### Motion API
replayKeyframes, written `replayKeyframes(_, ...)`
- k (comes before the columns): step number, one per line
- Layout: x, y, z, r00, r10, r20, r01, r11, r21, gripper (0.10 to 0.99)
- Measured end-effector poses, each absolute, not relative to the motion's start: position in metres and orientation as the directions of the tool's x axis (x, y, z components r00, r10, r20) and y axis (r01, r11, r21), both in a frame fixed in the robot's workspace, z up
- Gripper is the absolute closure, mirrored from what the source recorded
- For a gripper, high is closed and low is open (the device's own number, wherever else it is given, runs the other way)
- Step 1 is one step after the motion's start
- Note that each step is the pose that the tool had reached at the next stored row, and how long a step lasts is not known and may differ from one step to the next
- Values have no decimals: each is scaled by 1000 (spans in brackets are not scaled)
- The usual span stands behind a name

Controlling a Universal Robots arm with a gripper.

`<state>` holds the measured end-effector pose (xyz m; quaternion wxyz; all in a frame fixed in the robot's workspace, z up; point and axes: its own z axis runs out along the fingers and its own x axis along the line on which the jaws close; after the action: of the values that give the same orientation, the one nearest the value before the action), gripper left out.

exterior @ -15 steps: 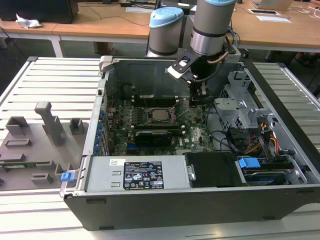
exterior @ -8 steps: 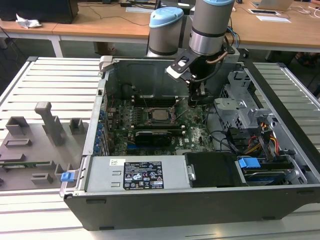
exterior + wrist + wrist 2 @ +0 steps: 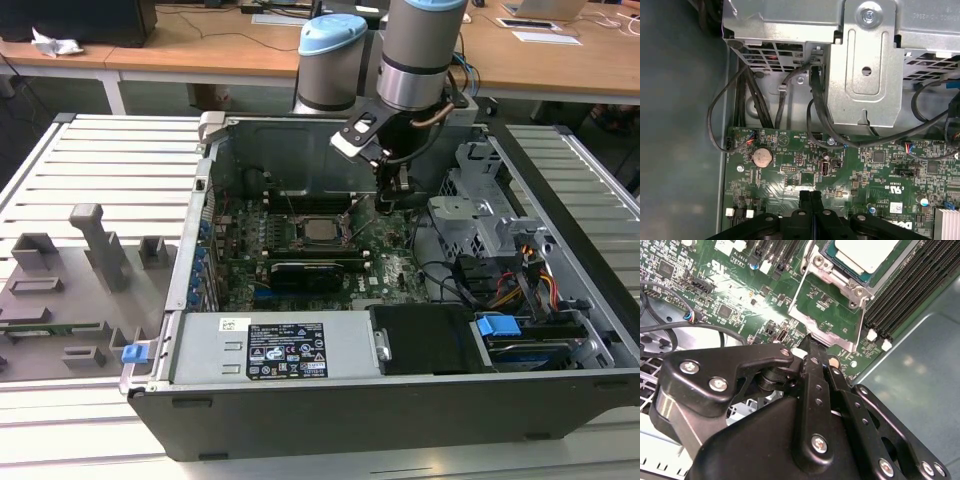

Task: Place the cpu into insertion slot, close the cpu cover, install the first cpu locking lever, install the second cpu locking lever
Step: 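Close the cpu cover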

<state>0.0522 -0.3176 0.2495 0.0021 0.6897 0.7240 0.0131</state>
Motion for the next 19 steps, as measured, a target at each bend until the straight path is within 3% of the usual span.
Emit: replayKeyframes(19,46,-318,250,-49,999,15,999,48,22,980)
